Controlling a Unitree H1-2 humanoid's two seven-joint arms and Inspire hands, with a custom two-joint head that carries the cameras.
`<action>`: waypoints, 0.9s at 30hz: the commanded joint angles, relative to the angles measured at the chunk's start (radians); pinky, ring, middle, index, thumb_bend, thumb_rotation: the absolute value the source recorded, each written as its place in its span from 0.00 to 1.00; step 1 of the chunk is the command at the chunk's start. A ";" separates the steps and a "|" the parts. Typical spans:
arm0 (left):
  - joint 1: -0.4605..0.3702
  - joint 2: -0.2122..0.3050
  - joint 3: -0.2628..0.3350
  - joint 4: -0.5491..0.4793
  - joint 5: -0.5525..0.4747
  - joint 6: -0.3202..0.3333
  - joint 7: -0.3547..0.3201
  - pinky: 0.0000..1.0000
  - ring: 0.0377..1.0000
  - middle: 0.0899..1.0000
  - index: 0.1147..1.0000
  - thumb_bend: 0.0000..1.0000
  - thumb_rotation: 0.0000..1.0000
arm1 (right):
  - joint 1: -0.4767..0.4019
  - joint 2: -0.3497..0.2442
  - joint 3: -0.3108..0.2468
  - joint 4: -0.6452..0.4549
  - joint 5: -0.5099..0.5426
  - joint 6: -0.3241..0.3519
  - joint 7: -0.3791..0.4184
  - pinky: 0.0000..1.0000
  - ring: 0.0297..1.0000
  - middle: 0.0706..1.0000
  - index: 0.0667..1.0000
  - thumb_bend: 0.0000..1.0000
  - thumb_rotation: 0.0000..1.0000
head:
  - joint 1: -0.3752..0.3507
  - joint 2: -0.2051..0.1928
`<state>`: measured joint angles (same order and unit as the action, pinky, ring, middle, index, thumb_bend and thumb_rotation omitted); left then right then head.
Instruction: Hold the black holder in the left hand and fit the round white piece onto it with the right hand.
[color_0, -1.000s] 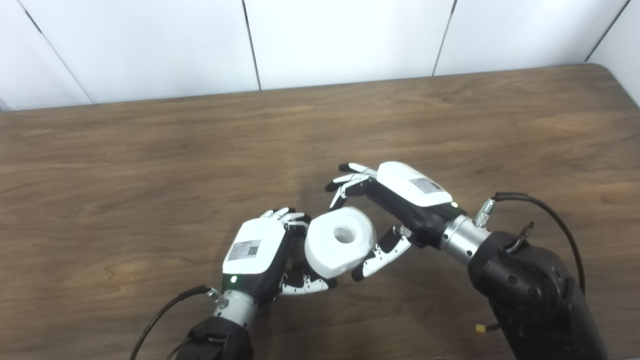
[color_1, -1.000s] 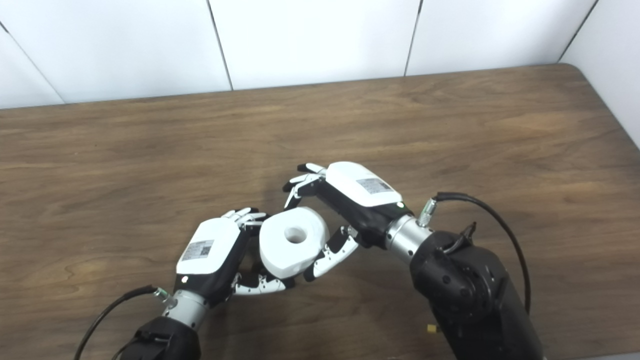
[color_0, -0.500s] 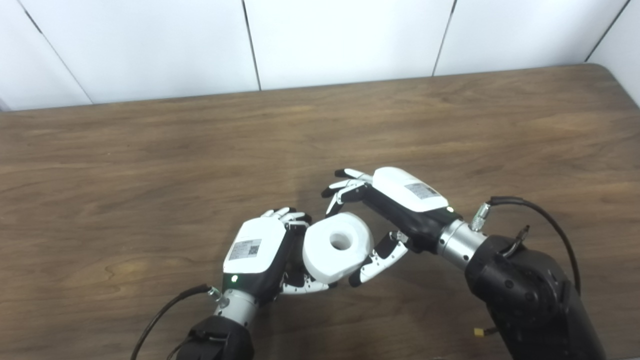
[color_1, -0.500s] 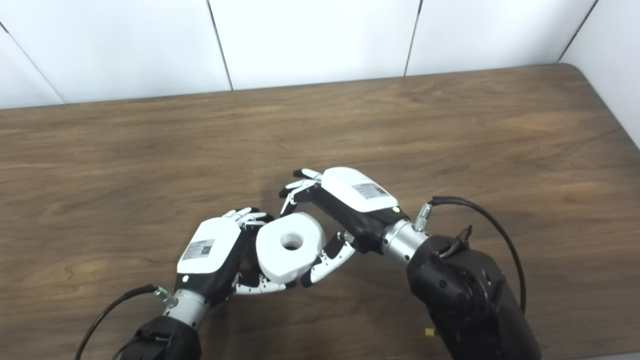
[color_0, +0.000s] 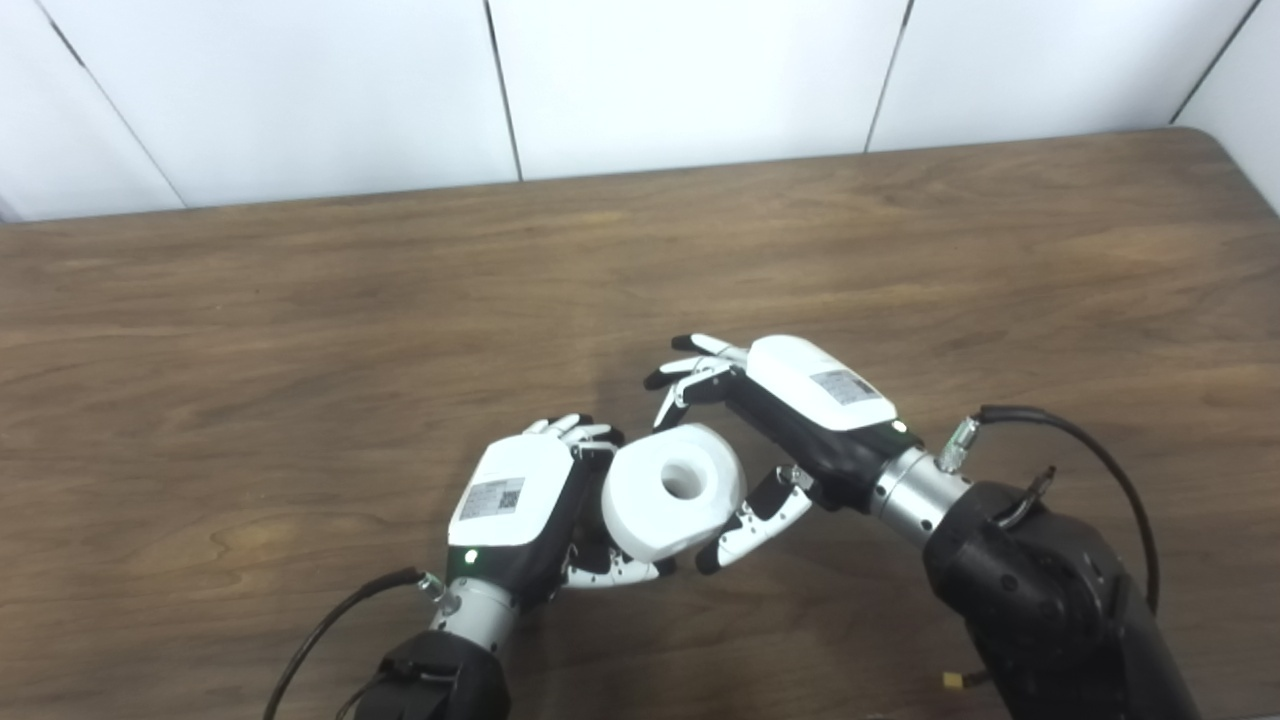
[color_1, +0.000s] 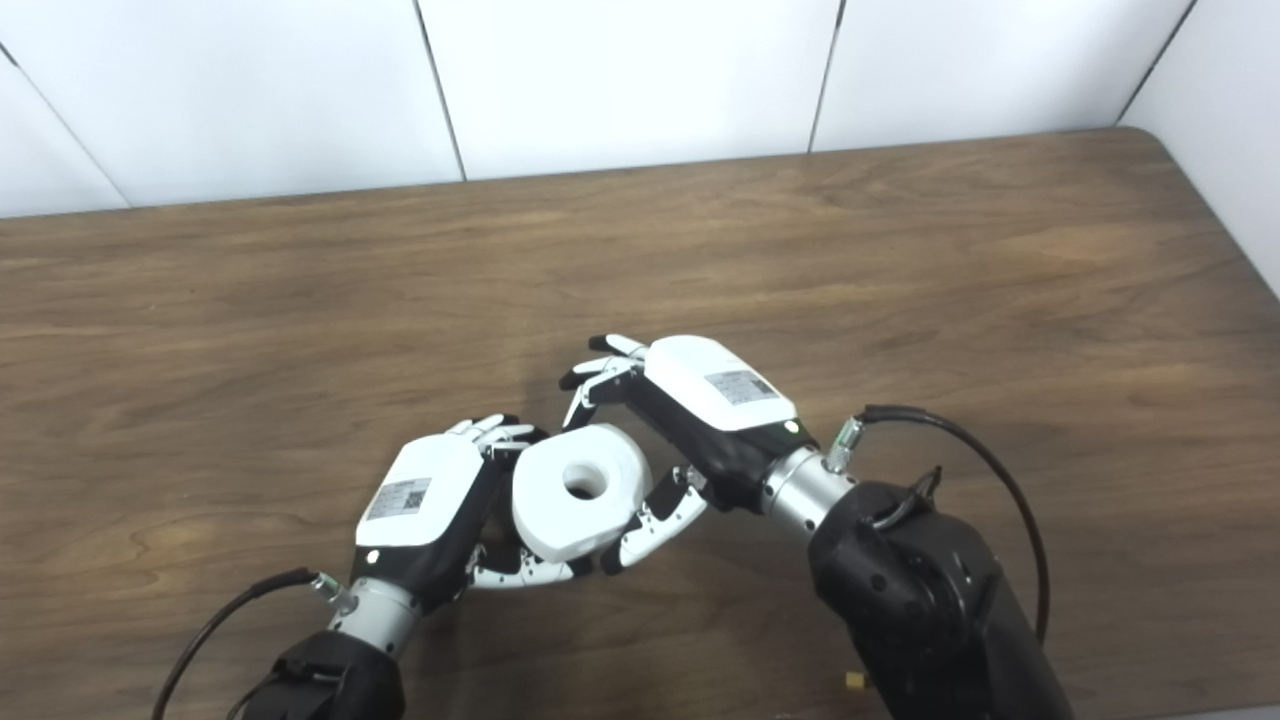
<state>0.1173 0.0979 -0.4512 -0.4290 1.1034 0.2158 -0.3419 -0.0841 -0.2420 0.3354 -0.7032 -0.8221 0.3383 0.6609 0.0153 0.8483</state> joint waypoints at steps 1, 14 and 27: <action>0.009 -0.006 -0.020 0.011 0.000 0.007 -0.050 0.90 0.89 0.79 0.42 0.52 0.05 | 0.000 0.001 0.006 0.006 -0.005 -0.025 -0.009 0.90 0.95 0.82 0.45 0.52 0.15 | 0.001 0.001; 0.007 -0.014 -0.024 0.015 0.009 0.006 -0.051 0.91 0.89 0.79 0.42 0.52 0.05 | -0.011 0.016 0.017 0.019 -0.020 -0.023 -0.006 0.88 0.95 0.82 0.45 0.52 0.15 | 0.000 0.003; 0.003 -0.017 -0.026 0.019 0.010 0.004 -0.048 0.91 0.89 0.79 0.42 0.52 0.05 | -0.024 0.018 0.036 -0.001 -0.052 -0.031 0.009 0.93 0.95 0.81 0.45 0.52 0.15 | 0.001 0.003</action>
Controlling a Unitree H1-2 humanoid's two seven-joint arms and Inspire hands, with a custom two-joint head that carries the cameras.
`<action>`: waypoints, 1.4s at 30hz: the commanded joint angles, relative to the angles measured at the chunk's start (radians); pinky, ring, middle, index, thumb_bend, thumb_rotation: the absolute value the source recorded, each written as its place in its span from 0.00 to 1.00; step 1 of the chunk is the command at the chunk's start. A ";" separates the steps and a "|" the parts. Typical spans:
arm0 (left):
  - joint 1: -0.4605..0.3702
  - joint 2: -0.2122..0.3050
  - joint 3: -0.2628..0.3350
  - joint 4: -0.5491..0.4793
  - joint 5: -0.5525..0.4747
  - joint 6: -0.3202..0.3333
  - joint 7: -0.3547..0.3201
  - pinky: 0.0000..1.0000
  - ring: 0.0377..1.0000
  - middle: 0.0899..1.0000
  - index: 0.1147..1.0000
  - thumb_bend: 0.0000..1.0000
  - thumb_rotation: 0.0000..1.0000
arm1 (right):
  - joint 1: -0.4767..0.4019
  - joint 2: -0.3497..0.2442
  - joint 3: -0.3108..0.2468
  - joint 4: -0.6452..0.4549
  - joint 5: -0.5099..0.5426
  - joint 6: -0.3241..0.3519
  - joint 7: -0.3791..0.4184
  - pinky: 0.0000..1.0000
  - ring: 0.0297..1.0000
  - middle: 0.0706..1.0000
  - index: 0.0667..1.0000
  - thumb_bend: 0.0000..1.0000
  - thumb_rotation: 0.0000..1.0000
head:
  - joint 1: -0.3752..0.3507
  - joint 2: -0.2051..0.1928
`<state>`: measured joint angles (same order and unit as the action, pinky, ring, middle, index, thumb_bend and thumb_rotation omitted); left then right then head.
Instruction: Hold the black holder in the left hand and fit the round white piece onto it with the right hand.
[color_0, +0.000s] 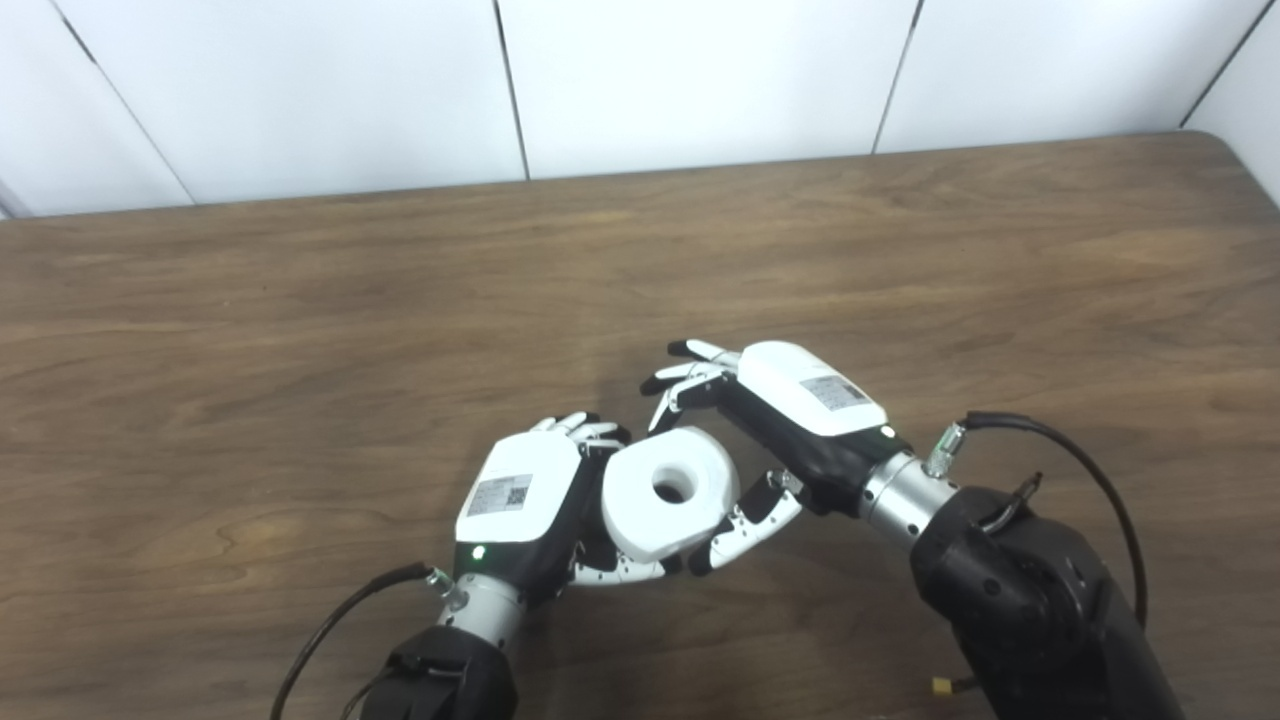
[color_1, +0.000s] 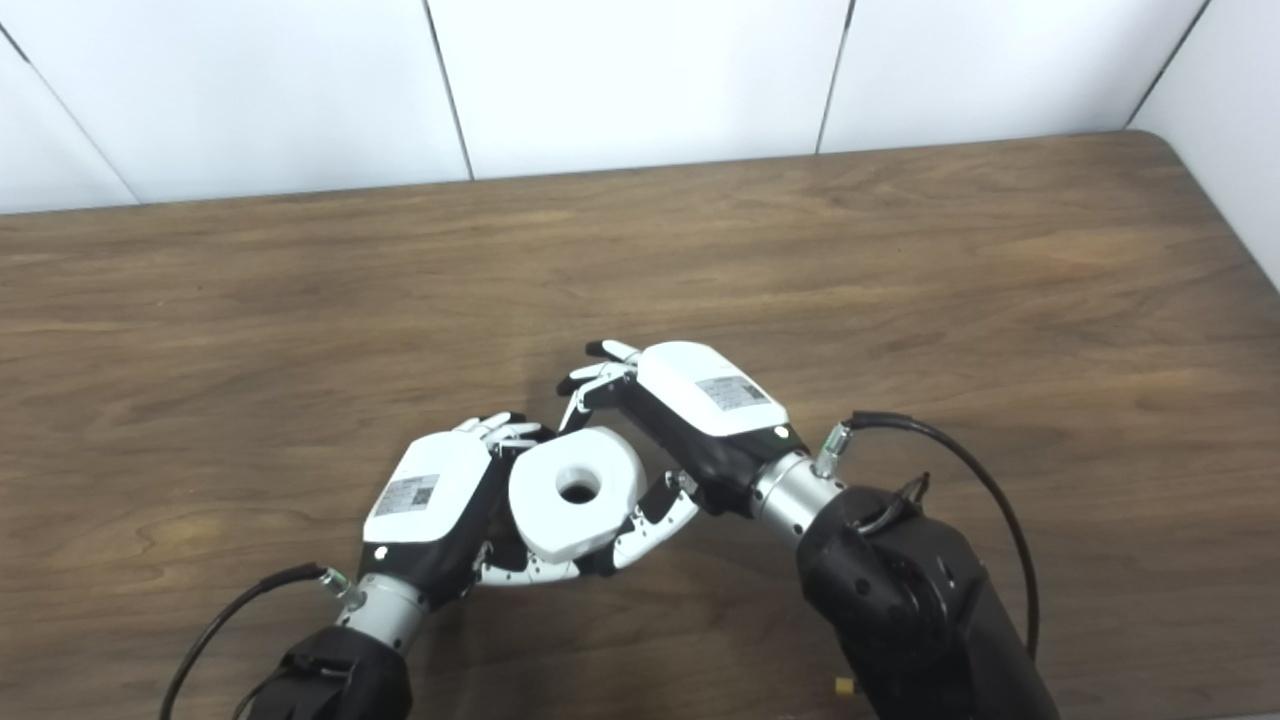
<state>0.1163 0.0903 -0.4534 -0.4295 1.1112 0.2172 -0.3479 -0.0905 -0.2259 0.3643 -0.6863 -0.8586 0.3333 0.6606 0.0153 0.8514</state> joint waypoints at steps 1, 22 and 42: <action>0.004 -0.010 -0.025 0.020 0.004 0.002 -0.041 0.91 0.89 0.79 0.42 0.51 0.05 | -0.018 0.001 0.008 -0.020 -0.019 -0.026 0.012 0.93 0.94 0.81 0.45 0.52 0.15 | 0.001 0.001; -0.008 -0.018 -0.032 0.032 0.017 0.003 -0.039 0.89 0.88 0.78 0.42 0.52 0.05 | -0.017 -0.009 -0.011 -0.014 -0.064 -0.049 0.026 0.91 0.94 0.87 0.72 0.85 0.41 | -0.003 0.000; -0.022 -0.014 -0.039 0.043 0.030 0.011 -0.058 0.89 0.88 0.78 0.42 0.51 0.05 | -0.024 -0.030 -0.034 -0.001 -0.055 -0.091 0.031 0.93 0.97 0.94 0.82 1.00 0.44 | -0.007 -0.003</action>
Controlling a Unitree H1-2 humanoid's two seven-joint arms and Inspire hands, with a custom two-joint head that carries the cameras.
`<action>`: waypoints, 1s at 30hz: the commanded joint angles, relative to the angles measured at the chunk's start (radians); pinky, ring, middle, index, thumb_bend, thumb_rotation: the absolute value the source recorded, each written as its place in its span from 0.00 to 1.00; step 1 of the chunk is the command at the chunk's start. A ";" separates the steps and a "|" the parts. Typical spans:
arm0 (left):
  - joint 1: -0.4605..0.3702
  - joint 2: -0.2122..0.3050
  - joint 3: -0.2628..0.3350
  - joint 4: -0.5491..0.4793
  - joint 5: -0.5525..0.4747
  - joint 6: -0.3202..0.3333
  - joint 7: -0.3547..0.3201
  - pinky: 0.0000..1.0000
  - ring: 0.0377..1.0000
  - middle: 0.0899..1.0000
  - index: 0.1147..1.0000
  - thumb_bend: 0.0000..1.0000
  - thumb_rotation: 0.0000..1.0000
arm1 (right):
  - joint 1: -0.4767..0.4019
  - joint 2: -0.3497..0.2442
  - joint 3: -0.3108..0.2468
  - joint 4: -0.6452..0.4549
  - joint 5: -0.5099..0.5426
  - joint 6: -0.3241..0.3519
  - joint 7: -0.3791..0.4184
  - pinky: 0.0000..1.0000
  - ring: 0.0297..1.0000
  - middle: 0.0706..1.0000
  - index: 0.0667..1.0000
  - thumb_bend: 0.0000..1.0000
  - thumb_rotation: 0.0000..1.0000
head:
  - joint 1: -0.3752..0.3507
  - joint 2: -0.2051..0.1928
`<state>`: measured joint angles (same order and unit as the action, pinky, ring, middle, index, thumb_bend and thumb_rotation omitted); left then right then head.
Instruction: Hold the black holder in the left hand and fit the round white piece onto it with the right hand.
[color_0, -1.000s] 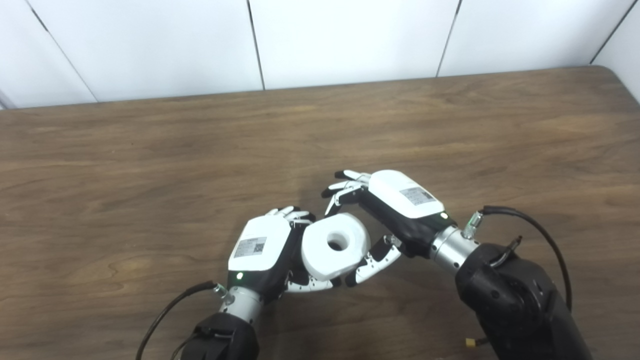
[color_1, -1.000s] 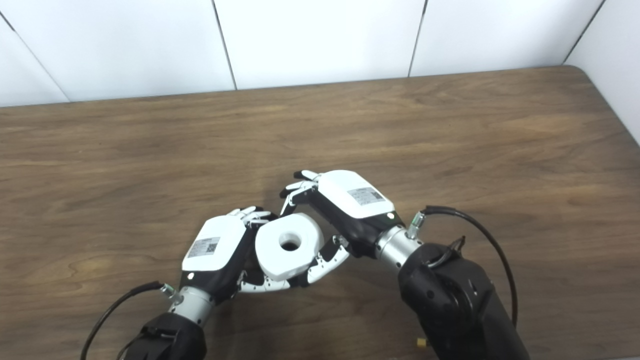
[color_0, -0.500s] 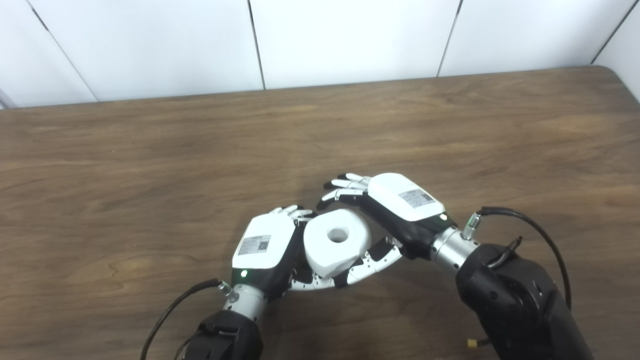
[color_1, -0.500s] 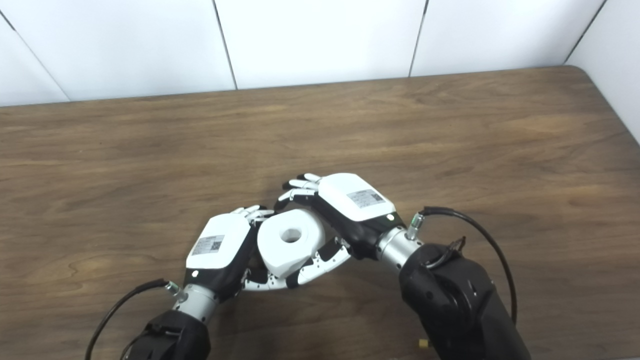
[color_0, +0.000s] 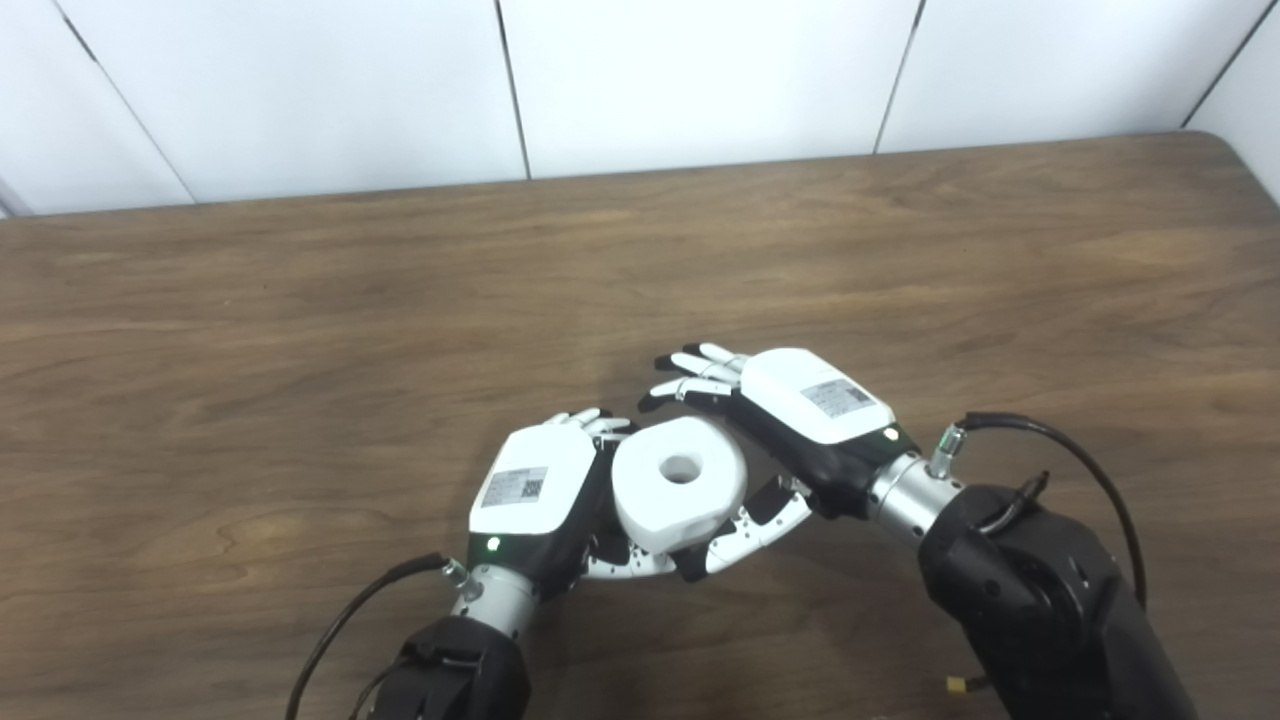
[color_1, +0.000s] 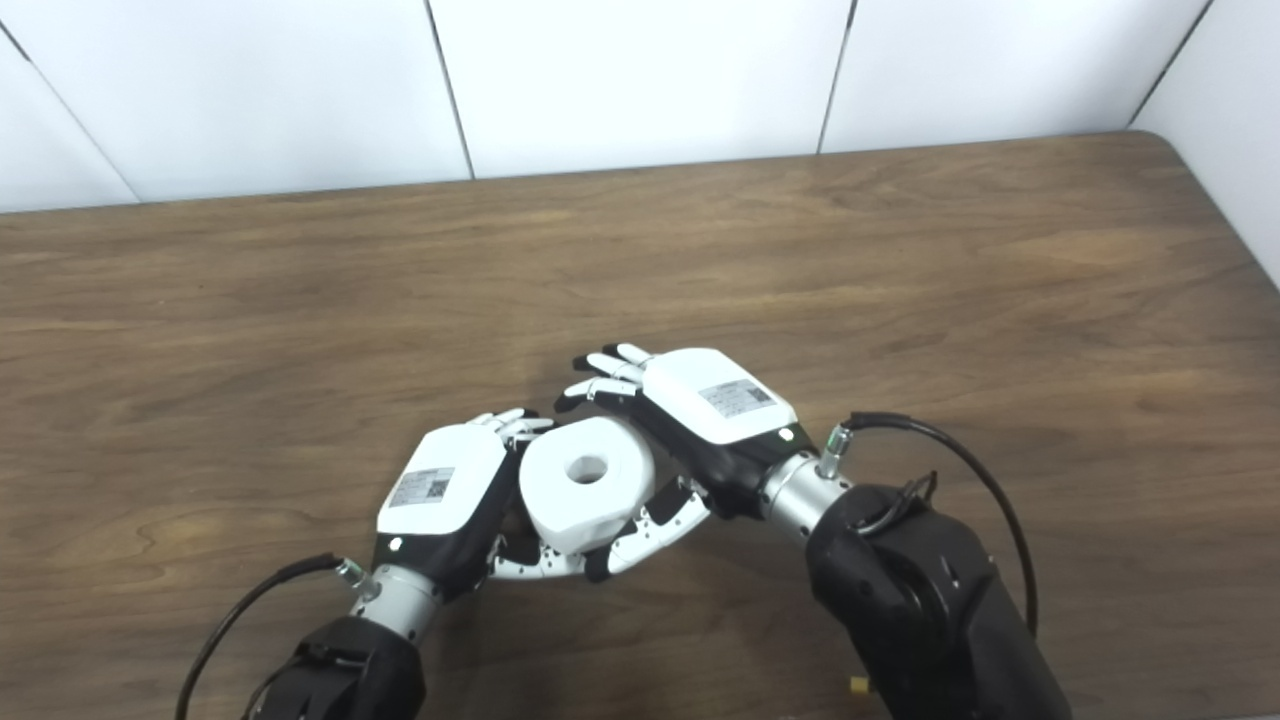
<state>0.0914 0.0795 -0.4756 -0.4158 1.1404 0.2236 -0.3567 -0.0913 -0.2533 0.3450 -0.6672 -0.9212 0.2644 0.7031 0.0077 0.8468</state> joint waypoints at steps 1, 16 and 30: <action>0.002 -0.003 -0.017 0.030 0.001 0.006 -0.051 0.89 0.88 0.78 0.42 0.51 0.05 | -0.026 -0.004 -0.019 -0.024 0.011 -0.020 -0.007 0.94 0.98 0.95 0.82 1.00 0.45 | 0.001 0.001; -0.003 -0.003 -0.013 0.041 0.000 0.013 -0.047 0.89 0.88 0.78 0.42 0.52 0.05 | -0.060 -0.055 -0.091 -0.084 0.057 0.007 0.097 0.99 1.00 0.99 0.93 1.00 0.53 | -0.002 -0.012; -0.002 0.005 -0.002 0.040 -0.009 0.012 -0.042 0.88 0.87 0.77 0.42 0.52 0.06 | -0.040 -0.103 -0.187 -0.162 0.117 0.037 0.126 1.00 1.00 1.00 0.99 1.00 0.61 | -0.002 -0.020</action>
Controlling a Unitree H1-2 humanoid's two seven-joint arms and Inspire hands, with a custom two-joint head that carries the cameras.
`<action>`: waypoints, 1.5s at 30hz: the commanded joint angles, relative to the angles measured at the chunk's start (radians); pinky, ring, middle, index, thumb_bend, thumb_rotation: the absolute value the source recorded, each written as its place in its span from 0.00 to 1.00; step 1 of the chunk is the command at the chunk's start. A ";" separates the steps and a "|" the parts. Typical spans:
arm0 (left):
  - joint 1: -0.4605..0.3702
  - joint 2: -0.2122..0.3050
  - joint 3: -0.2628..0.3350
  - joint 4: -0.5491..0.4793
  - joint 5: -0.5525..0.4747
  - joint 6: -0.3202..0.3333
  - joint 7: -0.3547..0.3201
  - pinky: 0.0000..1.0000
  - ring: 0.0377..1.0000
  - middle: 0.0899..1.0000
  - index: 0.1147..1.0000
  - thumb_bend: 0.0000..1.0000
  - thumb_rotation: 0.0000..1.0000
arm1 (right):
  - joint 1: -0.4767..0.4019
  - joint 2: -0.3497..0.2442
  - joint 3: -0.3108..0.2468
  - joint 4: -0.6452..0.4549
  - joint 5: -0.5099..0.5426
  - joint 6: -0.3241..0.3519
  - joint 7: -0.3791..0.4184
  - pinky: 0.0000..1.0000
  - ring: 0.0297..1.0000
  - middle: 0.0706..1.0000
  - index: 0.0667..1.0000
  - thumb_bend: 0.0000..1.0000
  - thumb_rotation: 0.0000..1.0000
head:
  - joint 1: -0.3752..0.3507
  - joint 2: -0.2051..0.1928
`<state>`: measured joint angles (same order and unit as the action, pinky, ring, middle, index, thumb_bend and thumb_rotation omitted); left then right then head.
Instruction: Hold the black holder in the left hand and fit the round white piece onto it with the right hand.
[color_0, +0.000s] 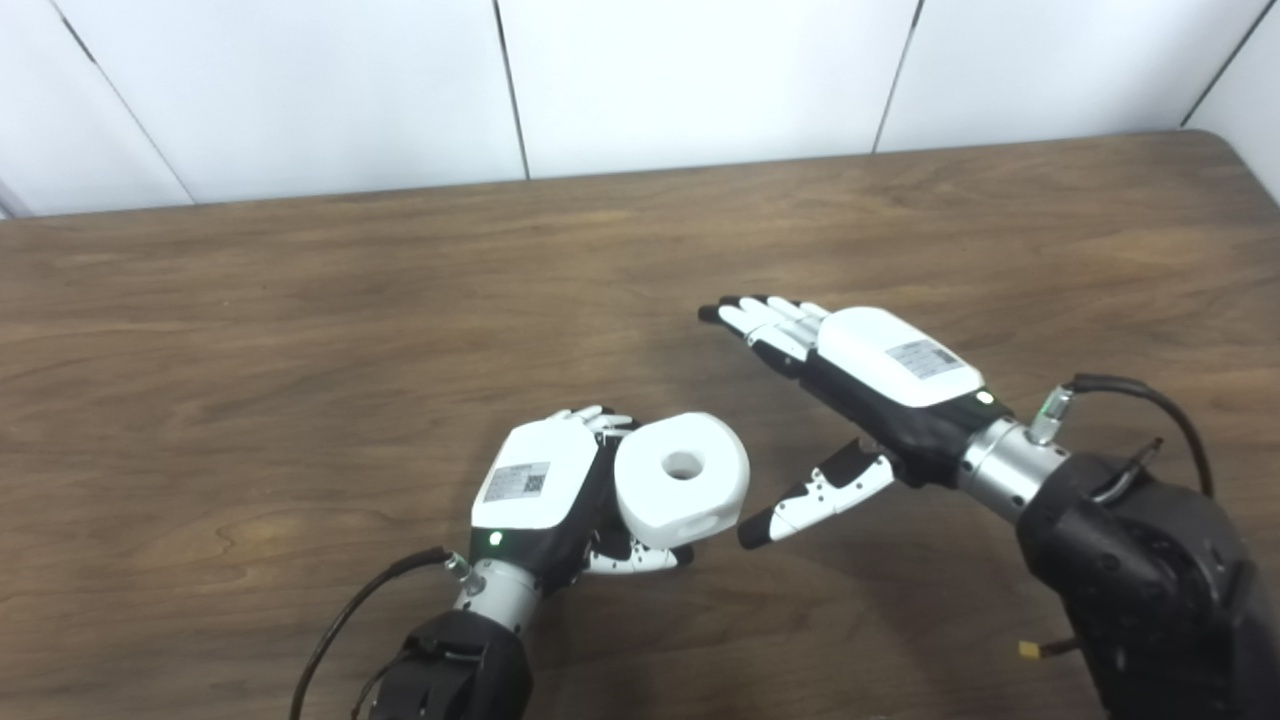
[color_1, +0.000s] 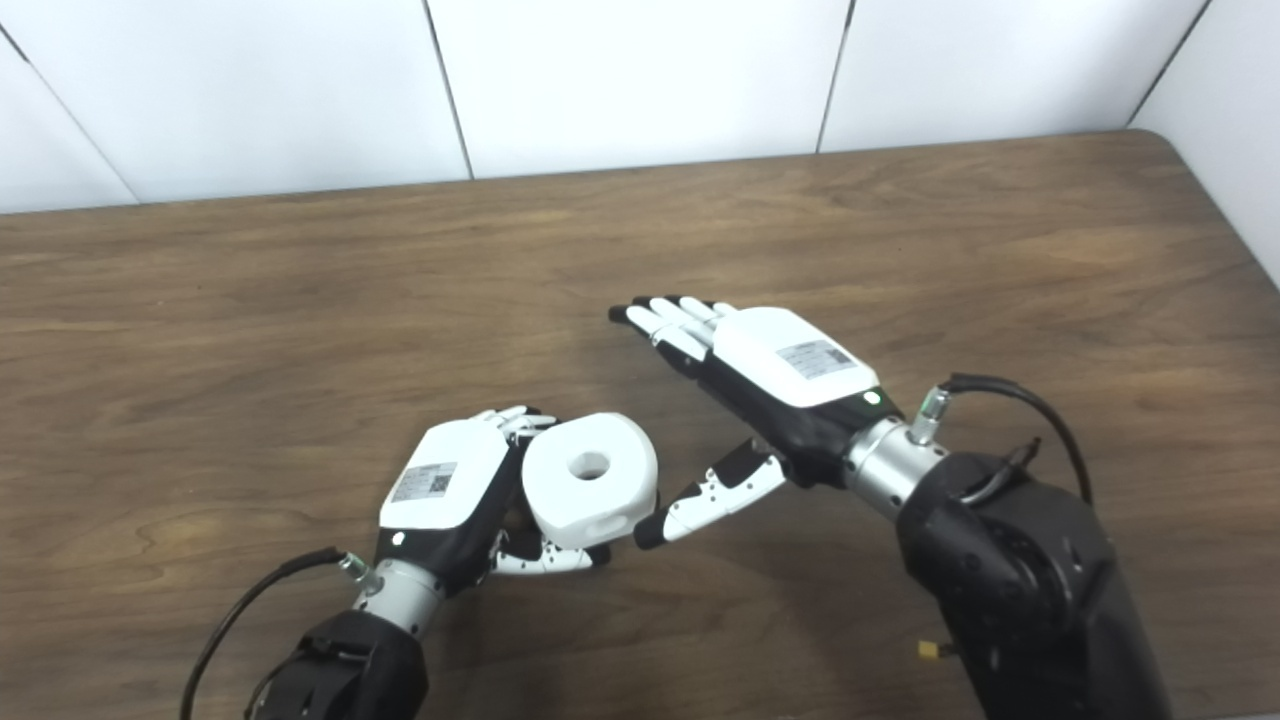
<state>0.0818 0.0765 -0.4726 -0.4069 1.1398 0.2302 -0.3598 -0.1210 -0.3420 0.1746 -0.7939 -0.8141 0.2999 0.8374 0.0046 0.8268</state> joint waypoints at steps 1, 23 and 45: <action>0.008 0.008 -0.003 0.030 -0.011 0.006 -0.040 0.88 0.87 0.77 0.42 0.52 0.06 | -0.008 -0.018 -0.023 -0.040 0.014 0.002 -0.009 1.00 1.00 1.00 1.00 1.00 0.62 | 0.001 0.001; -0.006 0.048 0.012 -0.017 0.040 0.038 -0.210 0.85 0.84 0.77 0.43 0.51 0.07 | -0.041 -0.005 -0.038 -0.033 0.001 0.032 0.004 1.00 1.00 0.99 1.00 1.00 0.66 | 0.024 0.019; -0.025 0.061 0.036 -0.057 0.118 0.047 -0.394 0.86 0.89 0.88 0.87 0.82 0.30 | -0.047 -0.006 -0.061 -0.024 0.009 0.045 -0.015 1.00 1.00 0.97 1.00 1.00 0.66 | 0.030 0.023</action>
<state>0.0231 0.1178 -0.4456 -0.4971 1.2435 0.2432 -0.6525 -0.1376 -0.3442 0.1272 -0.7998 -0.8078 0.3484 0.8557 0.0337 0.8483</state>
